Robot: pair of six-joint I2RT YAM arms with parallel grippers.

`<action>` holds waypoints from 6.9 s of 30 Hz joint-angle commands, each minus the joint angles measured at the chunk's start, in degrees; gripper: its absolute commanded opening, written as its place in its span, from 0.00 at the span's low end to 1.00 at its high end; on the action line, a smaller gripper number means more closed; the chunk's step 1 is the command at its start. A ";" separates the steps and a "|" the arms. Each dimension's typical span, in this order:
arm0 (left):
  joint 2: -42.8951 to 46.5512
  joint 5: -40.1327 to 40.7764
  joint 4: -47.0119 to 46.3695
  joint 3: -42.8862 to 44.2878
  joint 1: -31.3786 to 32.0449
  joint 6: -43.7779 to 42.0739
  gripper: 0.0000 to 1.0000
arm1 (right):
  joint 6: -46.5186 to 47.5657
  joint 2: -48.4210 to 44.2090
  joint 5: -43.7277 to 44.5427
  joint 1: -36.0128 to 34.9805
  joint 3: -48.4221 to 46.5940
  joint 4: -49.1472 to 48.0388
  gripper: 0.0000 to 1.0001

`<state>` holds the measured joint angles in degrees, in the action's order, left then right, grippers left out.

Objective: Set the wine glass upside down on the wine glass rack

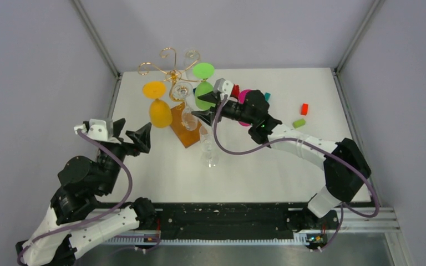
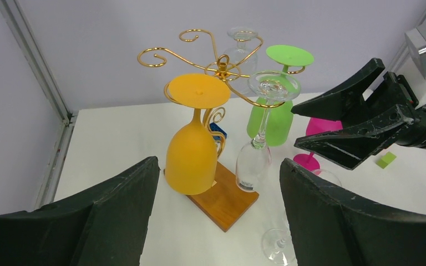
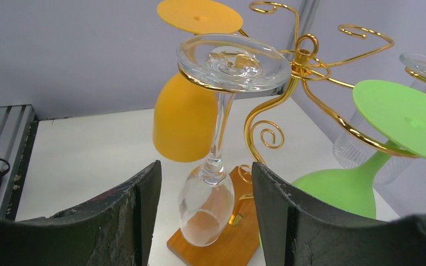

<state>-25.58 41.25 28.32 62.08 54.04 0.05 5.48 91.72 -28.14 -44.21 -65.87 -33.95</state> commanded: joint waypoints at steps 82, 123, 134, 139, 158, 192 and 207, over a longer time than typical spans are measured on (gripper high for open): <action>3.73 0.29 -1.14 -0.91 -0.16 4.79 0.85 | -5.84 -4.01 30.64 -10.21 -16.29 56.98 0.46; 5.42 0.08 -2.86 -3.02 -0.16 9.54 0.83 | 0.12 -14.63 33.53 -12.80 -17.64 68.47 0.00; 5.52 -3.75 -4.15 -2.76 -0.19 12.56 0.83 | -1.32 -30.49 33.35 -12.83 -9.11 61.36 0.00; 6.66 -7.89 -6.29 -2.12 -0.16 13.51 0.82 | -2.47 -42.06 34.65 -12.84 -3.76 55.77 0.00; 2.25 -12.95 -8.11 0.76 -0.16 15.29 0.76 | -4.22 -58.89 32.25 -12.82 11.82 16.21 0.00; 5.50 -21.00 -51.88 -18.82 -0.12 44.81 0.84 | 22.36 -29.58 38.68 -38.66 14.65 -39.44 0.00; 1.37 -23.07 -58.11 -18.27 -0.15 51.66 0.71 | 31.55 -20.99 41.48 -45.28 16.44 -54.55 0.00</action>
<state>-22.11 20.32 -25.67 42.52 54.04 49.47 33.91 70.13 13.08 -87.33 -48.10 -80.18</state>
